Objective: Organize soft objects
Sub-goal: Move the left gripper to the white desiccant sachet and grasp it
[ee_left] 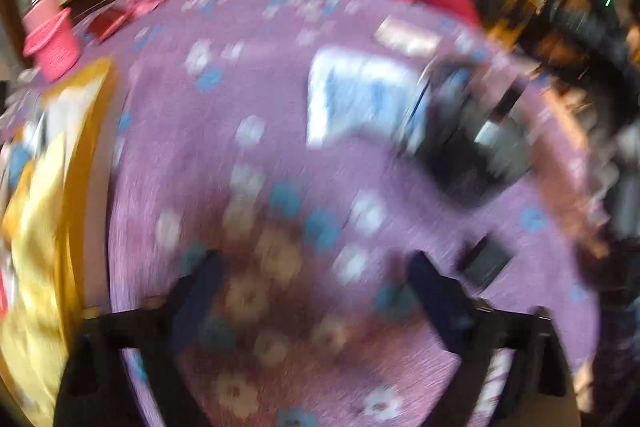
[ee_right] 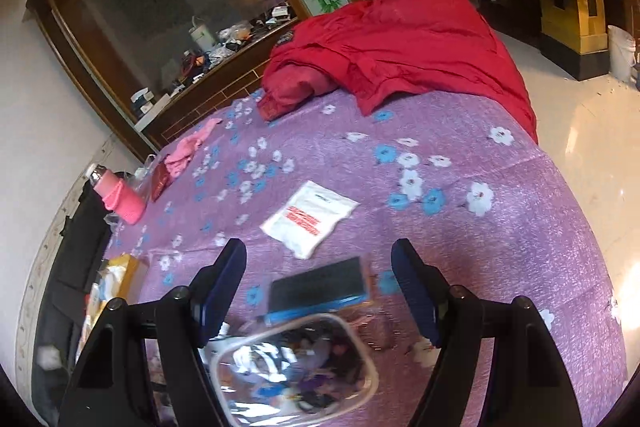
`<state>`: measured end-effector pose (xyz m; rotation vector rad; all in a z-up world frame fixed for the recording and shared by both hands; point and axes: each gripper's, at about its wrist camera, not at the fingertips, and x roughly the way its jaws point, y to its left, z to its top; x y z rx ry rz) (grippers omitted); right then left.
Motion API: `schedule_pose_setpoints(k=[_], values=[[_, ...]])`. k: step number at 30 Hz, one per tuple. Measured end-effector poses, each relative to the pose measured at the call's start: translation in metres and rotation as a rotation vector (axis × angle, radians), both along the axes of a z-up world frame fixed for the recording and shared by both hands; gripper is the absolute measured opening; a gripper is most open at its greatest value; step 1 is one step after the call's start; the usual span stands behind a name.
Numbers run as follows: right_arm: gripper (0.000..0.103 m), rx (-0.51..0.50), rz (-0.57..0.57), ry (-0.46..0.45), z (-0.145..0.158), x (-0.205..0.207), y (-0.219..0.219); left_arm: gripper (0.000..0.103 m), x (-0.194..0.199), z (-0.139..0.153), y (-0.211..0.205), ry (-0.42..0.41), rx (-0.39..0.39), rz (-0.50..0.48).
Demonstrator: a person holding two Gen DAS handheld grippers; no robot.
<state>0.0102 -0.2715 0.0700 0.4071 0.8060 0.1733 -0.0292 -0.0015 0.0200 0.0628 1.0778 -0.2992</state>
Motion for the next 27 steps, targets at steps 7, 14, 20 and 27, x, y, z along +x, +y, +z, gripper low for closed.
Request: schedule_pose_setpoints(k=[7,14,20,27], values=[[0.074,0.054,-0.050,0.031,-0.012,0.000,-0.021,0.088,0.032,0.035,-0.048,-0.338,0.352,-0.422],[0.074,0.047,-0.047,0.043,-0.015,0.001,-0.019,0.085,0.063,0.012,-0.078,-0.301,0.463,-0.803],[0.074,0.021,-0.062,0.079,-0.024,0.008,-0.018,0.088,0.097,0.001,-0.090,-0.211,0.332,-0.865],[0.074,0.003,-0.067,0.099,-0.030,0.010,-0.016,0.041,0.101,0.000,-0.082,-0.056,0.158,-0.692]])
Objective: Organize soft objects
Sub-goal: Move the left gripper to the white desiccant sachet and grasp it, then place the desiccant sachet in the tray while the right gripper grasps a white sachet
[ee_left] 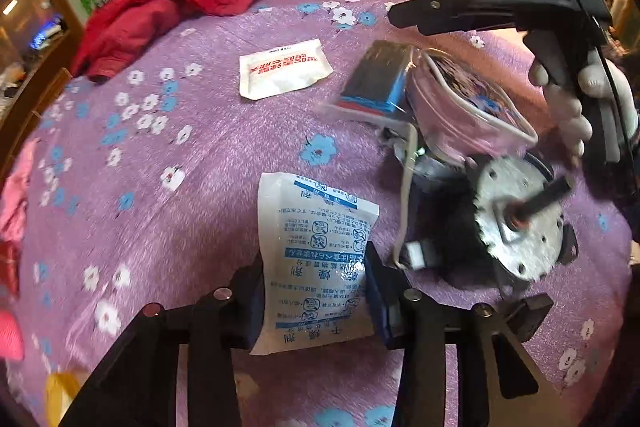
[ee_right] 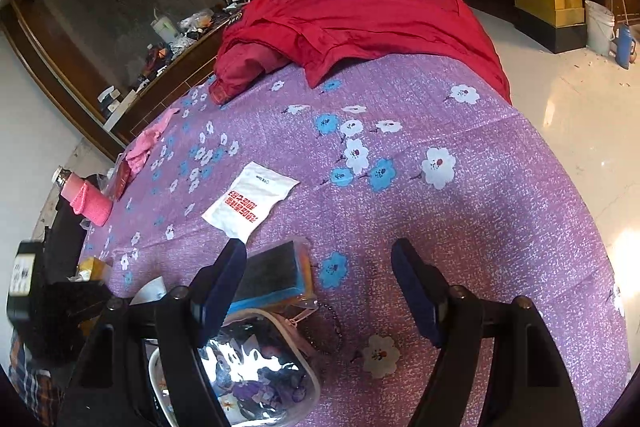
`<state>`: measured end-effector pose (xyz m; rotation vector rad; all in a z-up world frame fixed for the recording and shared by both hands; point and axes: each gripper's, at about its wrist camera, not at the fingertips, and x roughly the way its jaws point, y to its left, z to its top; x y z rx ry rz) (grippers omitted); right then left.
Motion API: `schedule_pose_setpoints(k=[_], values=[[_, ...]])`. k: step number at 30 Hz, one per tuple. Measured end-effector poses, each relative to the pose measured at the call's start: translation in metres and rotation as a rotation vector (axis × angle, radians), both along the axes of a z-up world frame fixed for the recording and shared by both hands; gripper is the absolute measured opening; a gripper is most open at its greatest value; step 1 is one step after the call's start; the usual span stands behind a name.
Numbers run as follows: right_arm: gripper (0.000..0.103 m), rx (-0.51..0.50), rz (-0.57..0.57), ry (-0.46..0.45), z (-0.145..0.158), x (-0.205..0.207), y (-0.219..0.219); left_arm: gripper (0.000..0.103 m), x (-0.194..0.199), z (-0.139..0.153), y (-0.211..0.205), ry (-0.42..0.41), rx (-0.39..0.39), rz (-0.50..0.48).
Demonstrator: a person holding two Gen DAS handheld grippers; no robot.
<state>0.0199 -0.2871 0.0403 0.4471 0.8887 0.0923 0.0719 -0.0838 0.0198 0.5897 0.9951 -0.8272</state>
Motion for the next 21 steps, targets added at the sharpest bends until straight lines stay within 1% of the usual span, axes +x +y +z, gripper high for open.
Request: schedule_pose_setpoints(k=[3,5,8,10,12,14,16,17,18,20,21], values=[[0.074,0.006,-0.001,-0.005,0.000,-0.002,-0.001,0.040,-0.016,0.005,0.002,-0.018,-0.021,0.043],[0.074,0.001,-0.004,-0.016,0.001,-0.003,0.000,0.040,-0.026,0.016,0.010,-0.036,-0.059,0.085],[0.074,0.023,0.007,-0.007,0.008,0.001,0.002,0.040,-0.038,0.039,0.035,-0.040,-0.147,0.179],[0.074,0.041,0.060,0.020,0.015,0.013,0.011,0.040,-0.054,0.058,0.060,-0.033,-0.232,0.246],[0.074,0.030,0.134,0.095,0.017,0.037,0.026,0.040,-0.071,0.071,0.081,-0.044,-0.289,0.293],[0.074,0.003,0.160,0.160,0.016,0.061,0.039,0.040,-0.090,0.084,0.106,-0.063,-0.345,0.348],[0.074,-0.079,0.166,0.262,0.009,0.091,0.056,0.040,-0.106,0.092,0.130,-0.078,-0.387,0.399],[0.074,-0.101,0.170,0.306,0.005,0.102,0.063,0.040,-0.116,0.095,0.147,-0.097,-0.406,0.443],[0.074,-0.100,0.178,0.372,-0.003,0.117,0.072,0.041,-0.119,0.096,0.158,-0.110,-0.412,0.474],[0.075,-0.059,0.172,0.464,-0.015,0.136,0.084,0.041,-0.130,0.097,0.185,-0.137,-0.419,0.555],[0.081,-0.080,0.156,0.474,-0.014,0.142,0.091,0.041,-0.135,0.094,0.200,-0.143,-0.425,0.598]])
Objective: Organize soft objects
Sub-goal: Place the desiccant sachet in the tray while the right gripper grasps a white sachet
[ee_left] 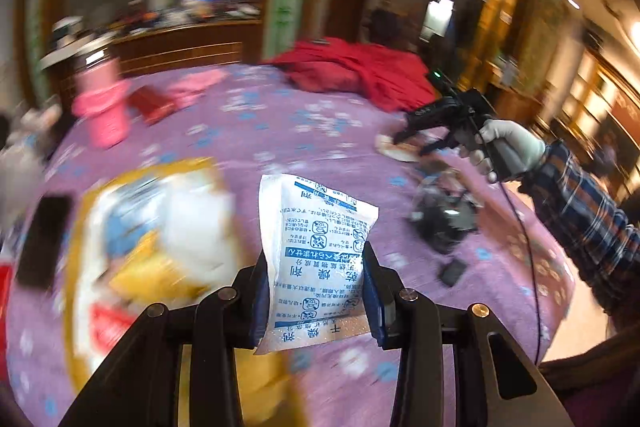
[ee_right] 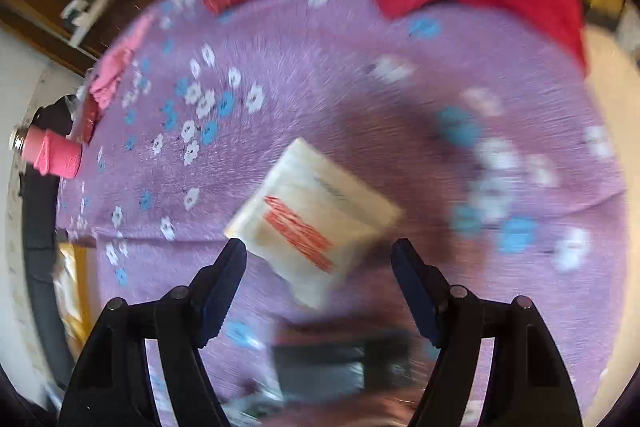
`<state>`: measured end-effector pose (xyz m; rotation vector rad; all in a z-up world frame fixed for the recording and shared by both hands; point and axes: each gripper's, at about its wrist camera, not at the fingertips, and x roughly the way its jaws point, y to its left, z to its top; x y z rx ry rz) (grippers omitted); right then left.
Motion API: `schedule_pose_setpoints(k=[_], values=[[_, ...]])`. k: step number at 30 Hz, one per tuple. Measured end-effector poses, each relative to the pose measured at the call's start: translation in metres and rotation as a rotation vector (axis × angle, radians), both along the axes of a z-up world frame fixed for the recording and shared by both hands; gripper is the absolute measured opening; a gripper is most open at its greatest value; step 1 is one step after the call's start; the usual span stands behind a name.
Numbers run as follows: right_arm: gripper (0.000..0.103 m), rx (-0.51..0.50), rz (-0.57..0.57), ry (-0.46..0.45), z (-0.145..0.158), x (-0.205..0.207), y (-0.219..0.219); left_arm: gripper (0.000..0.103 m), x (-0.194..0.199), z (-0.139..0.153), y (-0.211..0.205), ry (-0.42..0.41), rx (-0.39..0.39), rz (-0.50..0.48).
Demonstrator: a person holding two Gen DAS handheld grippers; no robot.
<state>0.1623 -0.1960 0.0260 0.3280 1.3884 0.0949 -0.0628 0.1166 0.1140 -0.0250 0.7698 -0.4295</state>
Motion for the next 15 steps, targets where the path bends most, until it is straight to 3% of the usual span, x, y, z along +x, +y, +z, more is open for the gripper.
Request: schedule_pose_setpoints(k=[2,3,6,9,11,13,15], values=[[0.082,-0.028,0.024,0.027,-0.003,0.010,0.018,0.041,-0.007,-0.005,0.028,-0.003,0.003,0.085],[0.086,-0.087,0.034,0.028,-0.005,0.012,0.031,0.041,-0.009,-0.007,0.039,0.001,0.005,0.114],[0.084,-0.250,0.072,-0.007,-0.007,0.013,0.060,0.041,-0.013,-0.017,0.069,0.014,-0.007,0.196],[0.057,-0.299,0.094,-0.073,-0.002,0.010,0.076,0.041,-0.016,-0.026,0.089,0.012,-0.022,0.249],[0.044,-0.259,0.103,-0.086,0.003,0.006,0.082,0.041,-0.015,-0.031,0.098,0.012,-0.039,0.272],[0.024,-0.227,0.114,-0.117,0.014,0.000,0.087,0.041,-0.019,-0.034,0.100,0.007,-0.038,0.286],[0.014,-0.185,0.112,-0.162,0.030,-0.007,0.088,0.041,-0.021,-0.038,0.104,0.013,-0.056,0.297]])
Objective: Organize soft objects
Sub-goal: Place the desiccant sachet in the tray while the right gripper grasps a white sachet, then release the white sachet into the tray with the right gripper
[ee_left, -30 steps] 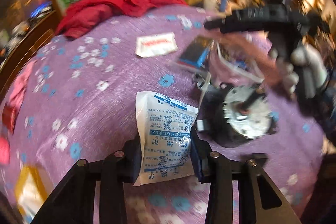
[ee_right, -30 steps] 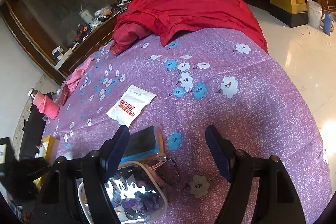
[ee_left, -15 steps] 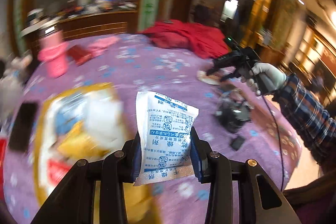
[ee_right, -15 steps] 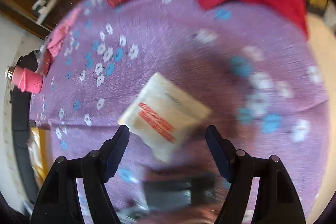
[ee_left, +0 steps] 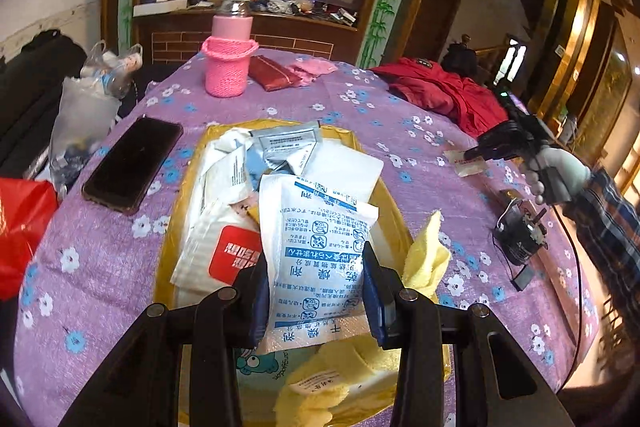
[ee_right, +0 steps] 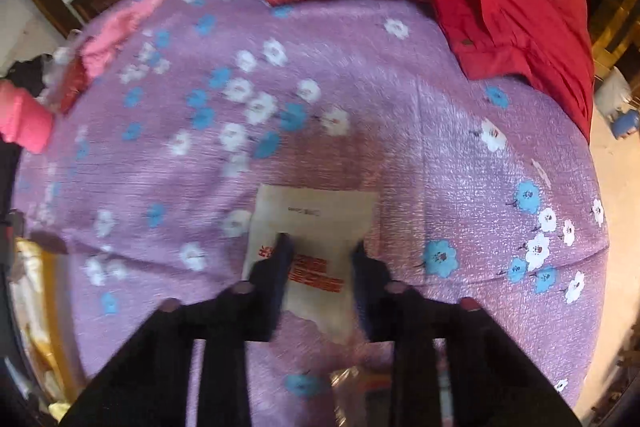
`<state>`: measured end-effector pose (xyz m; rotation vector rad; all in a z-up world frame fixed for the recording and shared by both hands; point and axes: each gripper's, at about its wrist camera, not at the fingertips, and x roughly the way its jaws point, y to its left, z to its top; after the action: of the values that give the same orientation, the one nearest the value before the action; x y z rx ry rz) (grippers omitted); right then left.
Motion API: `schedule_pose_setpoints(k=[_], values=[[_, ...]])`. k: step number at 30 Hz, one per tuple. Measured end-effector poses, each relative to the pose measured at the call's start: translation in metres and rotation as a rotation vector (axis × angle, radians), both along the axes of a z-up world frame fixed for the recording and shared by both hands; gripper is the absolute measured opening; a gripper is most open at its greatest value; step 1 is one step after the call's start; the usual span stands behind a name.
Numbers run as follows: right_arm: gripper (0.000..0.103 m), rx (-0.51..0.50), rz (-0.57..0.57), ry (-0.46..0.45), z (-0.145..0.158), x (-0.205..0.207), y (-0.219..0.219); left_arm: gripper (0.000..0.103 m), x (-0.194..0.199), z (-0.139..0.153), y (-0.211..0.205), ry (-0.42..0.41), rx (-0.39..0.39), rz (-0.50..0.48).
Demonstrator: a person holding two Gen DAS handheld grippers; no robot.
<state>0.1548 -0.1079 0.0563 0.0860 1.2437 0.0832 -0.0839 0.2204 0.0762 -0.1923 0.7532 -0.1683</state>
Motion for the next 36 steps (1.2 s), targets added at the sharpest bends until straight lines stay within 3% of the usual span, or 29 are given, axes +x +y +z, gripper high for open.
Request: schedule_pose_setpoints(k=[3,9,17,18,21,26,28,32,34,36], values=[[0.008,0.039,0.037,-0.025,0.015,-0.016,0.004,0.041,-0.001,-0.003,0.005,0.004,-0.012,0.022],[0.007,0.112,0.089,-0.085,0.040,-0.055,0.013,0.042,0.000,-0.008,0.009,0.022,-0.034,0.063],[0.007,0.231,0.305,-0.155,0.091,-0.113,0.093,0.054,0.019,-0.010,0.008,0.055,0.014,0.134],[0.007,0.263,0.346,-0.157,0.098,-0.121,0.110,0.060,0.018,-0.009,0.008,0.049,0.004,0.136],[0.007,0.348,0.436,-0.137,0.105,-0.135,0.149,0.072,0.005,0.001,0.007,0.004,-0.032,0.124],[0.007,0.487,0.521,-0.037,0.084,-0.146,0.208,0.074,-0.025,0.017,0.018,-0.066,-0.045,0.160],[0.007,0.482,0.520,0.011,0.061,-0.143,0.228,0.075,-0.036,0.021,0.026,-0.087,-0.054,0.185],[0.015,0.266,0.507,0.007,0.021,-0.143,0.258,0.077,-0.054,0.028,0.035,-0.121,-0.046,0.222],[0.020,0.237,0.503,-0.031,0.023,-0.147,0.257,0.079,-0.060,0.031,0.033,-0.135,-0.013,0.235],[0.025,0.271,0.510,-0.077,0.039,-0.155,0.251,0.084,-0.065,0.033,0.031,-0.154,0.037,0.258]])
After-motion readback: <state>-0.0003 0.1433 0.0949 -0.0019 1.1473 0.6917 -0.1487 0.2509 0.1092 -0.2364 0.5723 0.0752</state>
